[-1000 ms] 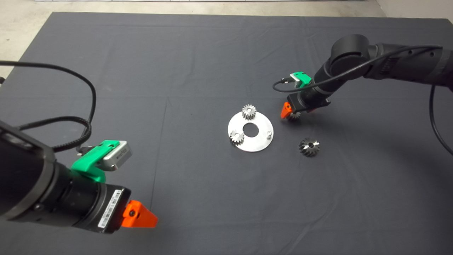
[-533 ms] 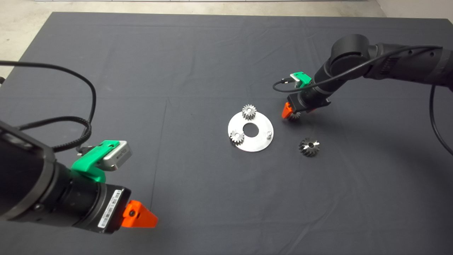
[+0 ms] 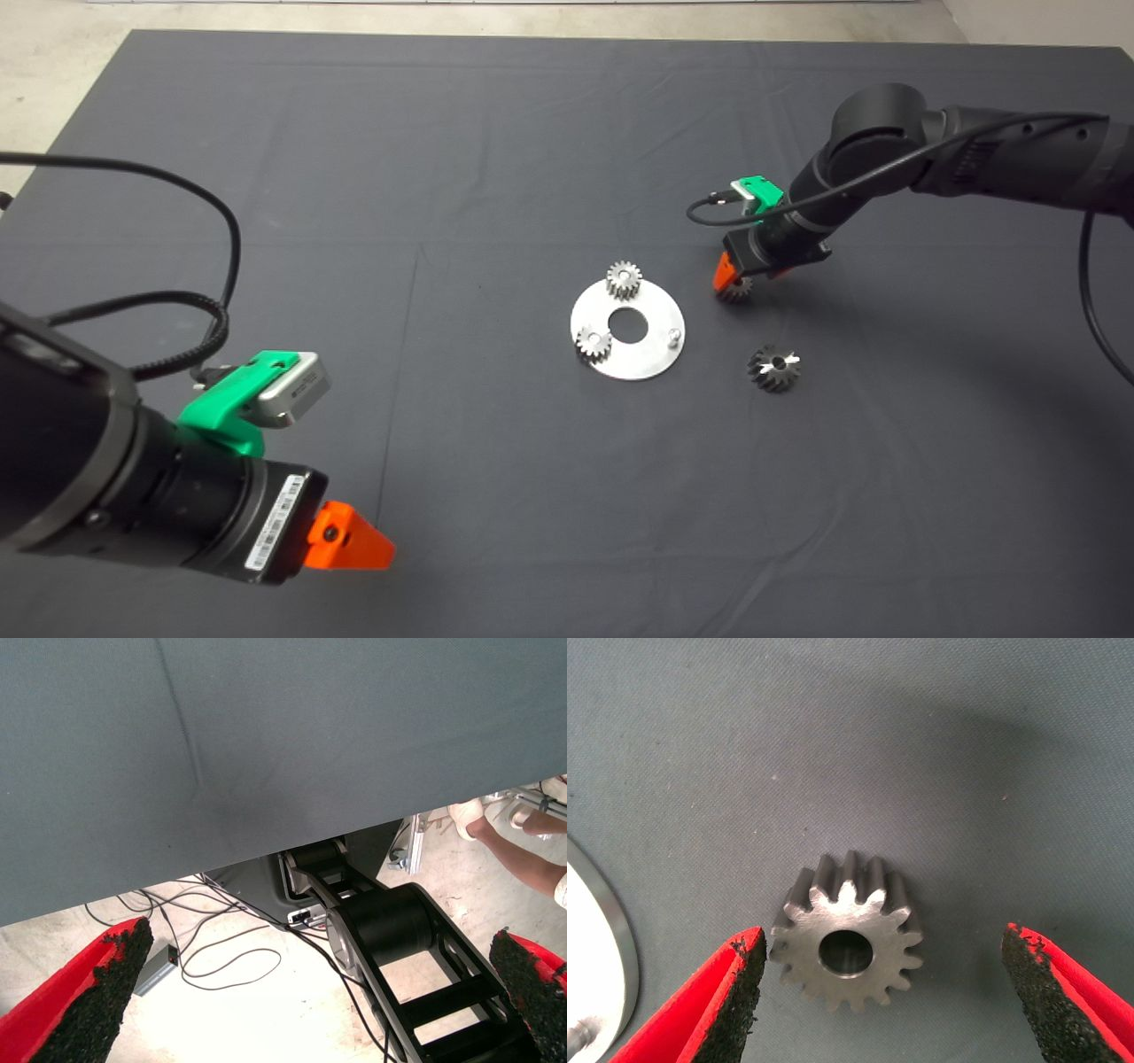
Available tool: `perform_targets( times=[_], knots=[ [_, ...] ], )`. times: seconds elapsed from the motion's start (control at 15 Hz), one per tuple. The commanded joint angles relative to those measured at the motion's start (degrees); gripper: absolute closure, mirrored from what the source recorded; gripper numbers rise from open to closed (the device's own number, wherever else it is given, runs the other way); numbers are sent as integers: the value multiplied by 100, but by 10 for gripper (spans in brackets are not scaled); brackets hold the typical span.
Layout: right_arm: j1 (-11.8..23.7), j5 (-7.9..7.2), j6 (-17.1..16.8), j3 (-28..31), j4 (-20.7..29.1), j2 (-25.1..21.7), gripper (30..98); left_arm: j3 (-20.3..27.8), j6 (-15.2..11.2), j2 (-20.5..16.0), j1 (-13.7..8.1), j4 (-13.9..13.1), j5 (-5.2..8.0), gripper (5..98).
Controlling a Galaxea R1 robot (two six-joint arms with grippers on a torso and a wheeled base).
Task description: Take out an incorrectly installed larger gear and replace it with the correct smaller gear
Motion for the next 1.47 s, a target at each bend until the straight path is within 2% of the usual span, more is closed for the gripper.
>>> perform_targets(
  times=[0.0, 0.53, 0.6, 0.8, 0.87, 0.93, 1.4],
  knots=[
    [79, 13, -35, -55, -180, 20, 580, 75, 0, -14, -53, -92, -10, 55],
    [79, 13, -26, -55, -180, 21, 582, 75, 8, -14, -53, -101, -10, 55],
    [74, 18, -26, -55, -180, 20, 613, 75, 0, -14, -53, -92, -10, 55],
    [73, 13, -35, -52, -180, 38, 629, 75, 0, -14, -53, -95, -10, 55],
    [79, 13, -35, -48, -180, 38, 670, 75, 0, -5, -53, -98, -29, 55],
    [79, 13, -35, -48, -180, 22, 679, 75, 0, -5, -53, -92, -54, 55],
    [79, 13, -26, -46, -180, 46, 679, 66, 0, -14, -53, -92, -62, 55]
  ],
)
